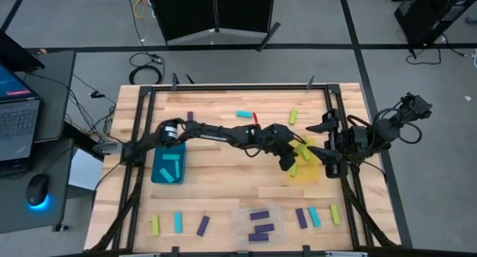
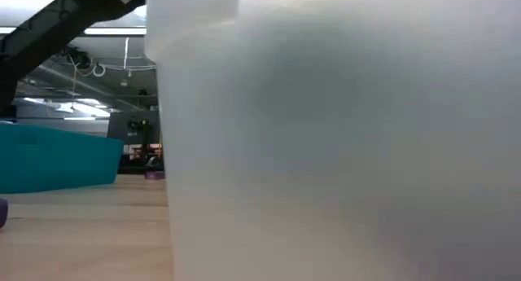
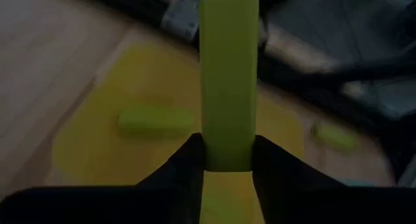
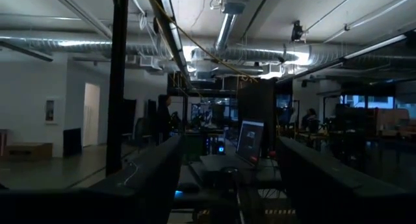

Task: Sort blocks
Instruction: Put the green block into the yellow bin, then put the light blue block into the blue bin, then put the violet block into the transparent bin

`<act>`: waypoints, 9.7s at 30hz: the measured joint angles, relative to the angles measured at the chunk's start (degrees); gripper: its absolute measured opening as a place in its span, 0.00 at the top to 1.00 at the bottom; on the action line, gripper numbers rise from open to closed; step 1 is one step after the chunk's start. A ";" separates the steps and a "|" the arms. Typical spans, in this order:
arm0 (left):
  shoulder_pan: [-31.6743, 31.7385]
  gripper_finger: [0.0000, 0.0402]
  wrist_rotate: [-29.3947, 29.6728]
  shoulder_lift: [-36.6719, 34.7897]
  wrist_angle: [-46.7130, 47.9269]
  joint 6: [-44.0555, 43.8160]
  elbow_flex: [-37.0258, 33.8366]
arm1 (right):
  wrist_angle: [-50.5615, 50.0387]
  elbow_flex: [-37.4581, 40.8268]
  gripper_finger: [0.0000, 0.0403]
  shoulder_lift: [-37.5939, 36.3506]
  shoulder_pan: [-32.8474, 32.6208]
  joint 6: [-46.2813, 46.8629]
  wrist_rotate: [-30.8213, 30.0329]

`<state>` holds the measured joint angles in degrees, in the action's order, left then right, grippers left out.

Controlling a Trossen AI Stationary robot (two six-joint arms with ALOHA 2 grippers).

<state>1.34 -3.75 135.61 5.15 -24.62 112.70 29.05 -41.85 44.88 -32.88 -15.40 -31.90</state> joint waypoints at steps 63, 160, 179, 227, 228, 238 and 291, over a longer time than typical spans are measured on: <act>-3.76 0.45 24.93 -86.49 -26.50 3.42 -84.19 | -57.49 -34.38 0.25 64.00 59.73 0.93 36.04; -9.75 0.50 32.87 -85.68 -16.39 -4.25 -84.08 | -72.38 -52.13 0.25 77.90 59.65 -4.72 33.11; -9.73 0.50 32.89 -85.68 -16.53 -3.93 -84.08 | -72.84 -52.46 0.36 81.44 59.38 -5.38 28.13; -9.72 0.50 32.89 -85.69 -17.80 -3.75 -84.08 | -74.25 -58.34 0.71 78.77 52.80 -5.78 31.67; -9.73 0.50 32.89 -85.70 -18.19 -3.14 -84.08 | -73.93 -59.35 0.71 78.77 51.88 -5.44 31.65; -9.73 0.50 32.88 -85.76 -29.70 2.93 -84.08 | -60.05 -62.97 0.71 78.77 39.77 6.54 31.71; -11.33 0.50 10.99 -100.93 -37.87 10.84 -84.12 | -22.67 -85.12 0.49 102.05 32.50 21.64 31.51</act>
<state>-9.98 7.24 34.68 -32.72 -13.78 28.58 6.38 -126.97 146.93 -0.39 6.25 -0.39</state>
